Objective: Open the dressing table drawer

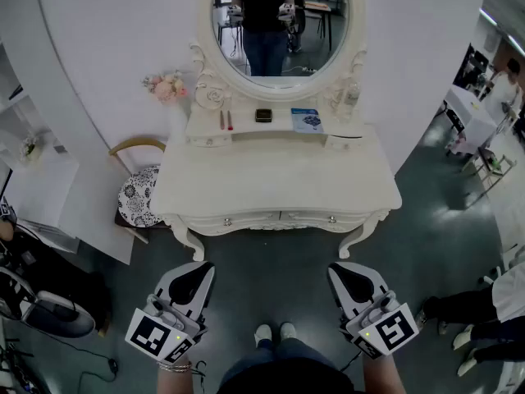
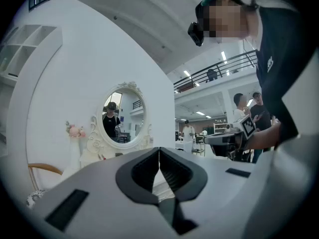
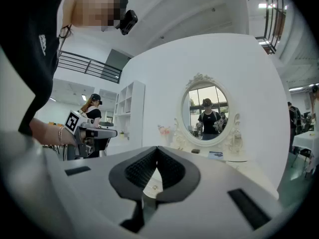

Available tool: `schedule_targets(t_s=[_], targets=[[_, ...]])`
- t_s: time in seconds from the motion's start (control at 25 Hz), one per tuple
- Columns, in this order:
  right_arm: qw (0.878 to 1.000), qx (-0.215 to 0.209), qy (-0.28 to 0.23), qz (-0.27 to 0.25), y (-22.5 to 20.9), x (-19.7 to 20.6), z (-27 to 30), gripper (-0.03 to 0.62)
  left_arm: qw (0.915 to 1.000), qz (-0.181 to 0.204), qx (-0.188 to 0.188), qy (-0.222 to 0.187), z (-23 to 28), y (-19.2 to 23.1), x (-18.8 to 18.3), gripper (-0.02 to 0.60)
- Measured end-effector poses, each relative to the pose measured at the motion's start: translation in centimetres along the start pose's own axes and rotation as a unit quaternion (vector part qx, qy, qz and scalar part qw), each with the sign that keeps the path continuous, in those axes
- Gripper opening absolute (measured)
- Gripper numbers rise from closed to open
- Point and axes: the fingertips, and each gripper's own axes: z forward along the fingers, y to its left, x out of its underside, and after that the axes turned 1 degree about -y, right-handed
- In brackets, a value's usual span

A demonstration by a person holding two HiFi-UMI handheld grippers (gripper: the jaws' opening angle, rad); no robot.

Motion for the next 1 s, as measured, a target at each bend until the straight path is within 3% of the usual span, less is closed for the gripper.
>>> schedule_targets(t_s=[0.16, 0.48, 0.68, 0.84, 1.0], targets=[[1.0, 0.01, 0.024, -0.009, -0.8, 0.8, -0.3, 0.018, 0.9999, -0.004, -0.015, 0.006, -0.4, 0.4, 0.0, 0.018], [1.0, 0.0, 0.018, -0.017, -2.1, 0.4, -0.8, 0.018, 0.9997, -0.009, -0.021, 0.003, 0.6, -0.9, -0.2, 0.018], [0.999, -0.042, -0.005, 0.026, -1.5, -0.2, -1.2, 0.018, 0.9996, -0.008, -0.028, 0.003, 0.6, -2.2, -0.6, 0.018], [0.996, -0.086, 0.02, -0.008, -0.1, 0.9, -1.7, 0.019, 0.9989, -0.017, -0.041, 0.013, 0.1, -3.2, 0.3, 0.018], [0.994, -0.098, 0.05, -0.014, 0.1, 3.0, -2.5, 0.018, 0.9979, -0.027, -0.056, 0.02, -0.2, -4.3, 1.5, 0.018]])
